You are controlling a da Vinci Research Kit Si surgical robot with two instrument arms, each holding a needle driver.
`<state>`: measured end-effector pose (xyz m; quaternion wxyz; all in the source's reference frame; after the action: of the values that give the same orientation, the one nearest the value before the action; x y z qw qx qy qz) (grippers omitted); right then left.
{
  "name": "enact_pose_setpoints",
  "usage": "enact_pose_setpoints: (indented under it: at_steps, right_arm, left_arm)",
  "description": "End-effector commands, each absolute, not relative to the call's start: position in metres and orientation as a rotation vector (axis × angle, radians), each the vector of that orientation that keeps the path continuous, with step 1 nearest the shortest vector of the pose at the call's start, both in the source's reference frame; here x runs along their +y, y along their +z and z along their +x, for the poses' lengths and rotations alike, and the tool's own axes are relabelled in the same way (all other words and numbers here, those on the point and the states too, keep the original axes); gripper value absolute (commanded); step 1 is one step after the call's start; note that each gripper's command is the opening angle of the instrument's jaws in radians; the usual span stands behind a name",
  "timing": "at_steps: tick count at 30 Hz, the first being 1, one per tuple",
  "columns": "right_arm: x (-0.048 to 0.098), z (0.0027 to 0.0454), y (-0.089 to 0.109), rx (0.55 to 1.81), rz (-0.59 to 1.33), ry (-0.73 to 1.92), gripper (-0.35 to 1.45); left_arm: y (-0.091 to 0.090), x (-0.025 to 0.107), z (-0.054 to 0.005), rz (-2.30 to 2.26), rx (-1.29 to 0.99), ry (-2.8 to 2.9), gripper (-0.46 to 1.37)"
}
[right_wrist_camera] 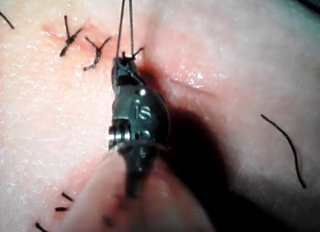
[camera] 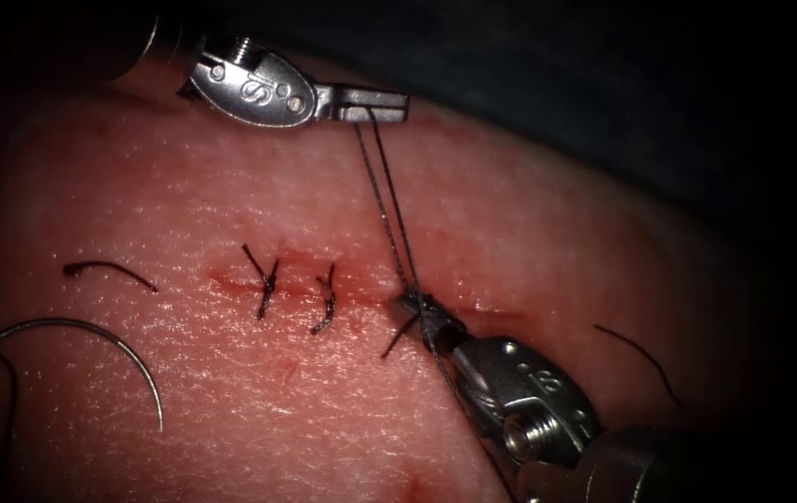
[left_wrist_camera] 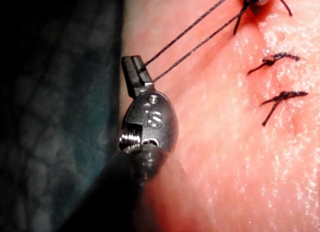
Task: Wound Closure
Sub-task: Pull the right gripper down and the left gripper up to secure the knot
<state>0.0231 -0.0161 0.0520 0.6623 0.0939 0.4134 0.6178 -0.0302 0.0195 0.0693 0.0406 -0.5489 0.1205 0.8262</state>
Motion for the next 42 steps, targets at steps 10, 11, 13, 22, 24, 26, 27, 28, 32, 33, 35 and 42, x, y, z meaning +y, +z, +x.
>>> enact_pose_setpoints:
  at_steps: [10,11,13,22,24,26,27,28,32,33,35,42]
  right_arm:
    - [-0.017,0.0230,0.053,1.005,0.169,1.247,-0.35]
    - [-0.018,0.0230,0.053,1.009,0.170,1.229,-0.35]
    - [-0.018,0.0232,0.054,1.023,0.174,1.178,-0.35]
    - [-0.020,0.0238,0.054,1.109,0.087,0.834,-0.35]
    - [-0.020,0.0239,0.054,1.122,0.084,0.829,-0.35]
    - [-0.020,0.0240,0.054,1.131,0.085,0.818,-0.35]
    - [-0.020,0.0241,0.053,1.126,0.114,0.844,-0.35]
    - [-0.020,0.0242,0.053,1.123,0.135,0.860,-0.35]
    - [-0.020,0.0244,0.053,1.104,0.219,0.939,-0.35]
    - [-0.021,0.0244,0.053,1.093,0.254,0.983,-0.35]
    - [-0.021,0.0244,0.053,1.073,0.330,1.076,-0.35]
    - [-0.021,0.0245,0.053,0.973,0.588,1.304,-0.35]
  left_arm:
    - [0.070,0.022,-0.0306,-1.677,0.363,2.572,-0.35]
    - [0.070,0.022,-0.0307,-1.675,0.362,2.570,-0.35]
    - [0.070,0.023,-0.0309,-1.672,0.368,2.572,-0.35]
    - [0.069,0.027,-0.0324,-1.680,0.374,2.568,-0.35]
    - [0.069,0.028,-0.0328,-1.679,0.377,2.573,-0.35]
    - [0.070,0.028,-0.0332,-1.679,0.377,2.580,-0.35]
    - [0.070,0.029,-0.0333,-1.676,0.381,2.587,-0.35]
    - [0.070,0.029,-0.0335,-1.671,0.380,2.588,-0.35]
    - [0.070,0.030,-0.0342,-1.667,0.388,2.587,-0.35]
    - [0.070,0.031,-0.0344,-1.670,0.393,2.590,-0.35]
    - [0.071,0.031,-0.0347,-1.668,0.391,2.592,-0.35]
    - [0.071,0.032,-0.0348,-1.665,0.410,2.602,-0.35]
